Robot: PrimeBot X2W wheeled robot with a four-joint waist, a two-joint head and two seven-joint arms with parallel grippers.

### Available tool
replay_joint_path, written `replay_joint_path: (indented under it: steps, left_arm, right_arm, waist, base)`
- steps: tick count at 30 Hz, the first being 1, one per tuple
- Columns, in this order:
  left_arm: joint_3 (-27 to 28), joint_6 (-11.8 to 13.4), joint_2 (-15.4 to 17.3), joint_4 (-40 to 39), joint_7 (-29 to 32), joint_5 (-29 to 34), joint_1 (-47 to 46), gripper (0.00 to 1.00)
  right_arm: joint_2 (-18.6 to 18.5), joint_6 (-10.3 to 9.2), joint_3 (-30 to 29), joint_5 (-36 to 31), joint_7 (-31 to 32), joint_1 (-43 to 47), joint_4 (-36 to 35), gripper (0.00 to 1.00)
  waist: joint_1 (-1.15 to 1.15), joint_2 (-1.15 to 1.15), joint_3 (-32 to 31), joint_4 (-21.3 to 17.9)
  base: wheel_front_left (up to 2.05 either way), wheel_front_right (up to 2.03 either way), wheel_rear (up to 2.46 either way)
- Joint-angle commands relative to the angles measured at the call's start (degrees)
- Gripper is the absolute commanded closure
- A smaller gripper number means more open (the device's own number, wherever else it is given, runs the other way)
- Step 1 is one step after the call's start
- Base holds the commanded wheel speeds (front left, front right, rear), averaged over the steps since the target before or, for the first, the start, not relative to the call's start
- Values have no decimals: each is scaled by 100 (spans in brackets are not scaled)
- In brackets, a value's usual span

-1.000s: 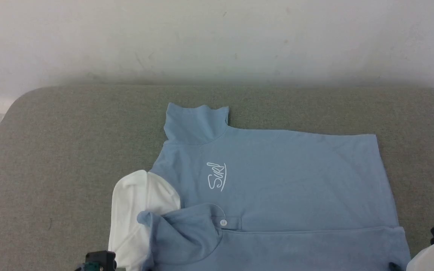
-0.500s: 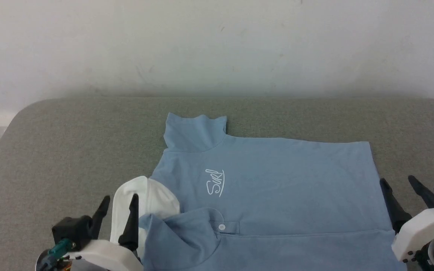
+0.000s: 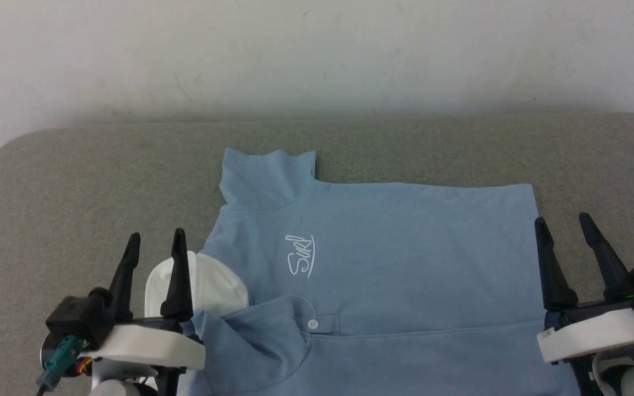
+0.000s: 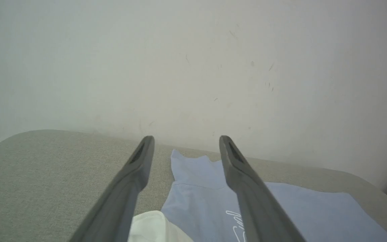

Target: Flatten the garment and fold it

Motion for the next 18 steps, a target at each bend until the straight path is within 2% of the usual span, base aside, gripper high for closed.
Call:
replay_joint_path:
  steps: [1, 5, 7, 11, 18]
  left_arm:
    - [79, -101, -53, 88, -26, 74, 18, 0]
    - [64, -332, -18, 501, 35, 144, -245, 0]
    - [-16, -406, 96, 731, 315, 181, -527, 0]
    - [-207, -558, 406, 1161, 1355, 220, -1314, 0]
    - [-512, -1110, 993, 1827, 3467, 169, -3144, 0]
  right_arm:
    - [27, -5, 35, -47, -57, -110, 29, 0]
    - [58, -5, 100, -71, -121, -266, 16, 0]
    - [82, -5, 82, -86, -174, -364, -31, 0]
    - [89, -5, 173, -110, -171, -550, -81, 0]
    - [124, -5, 376, -53, -195, -879, -83, 0]
  waist:
    - [0, 0, 161, -116]
    - [0, 0, 455, -257]
    - [0, 0, 624, -351]
    - [0, 0, 1040, -590]
    - [0, 0, 1764, -1041]
  base:
    - [0, 0, 0]
    - [0, 0, 0]
    - [0, 0, 0]
    - [0, 0, 0]
    - [0, 0, 0]
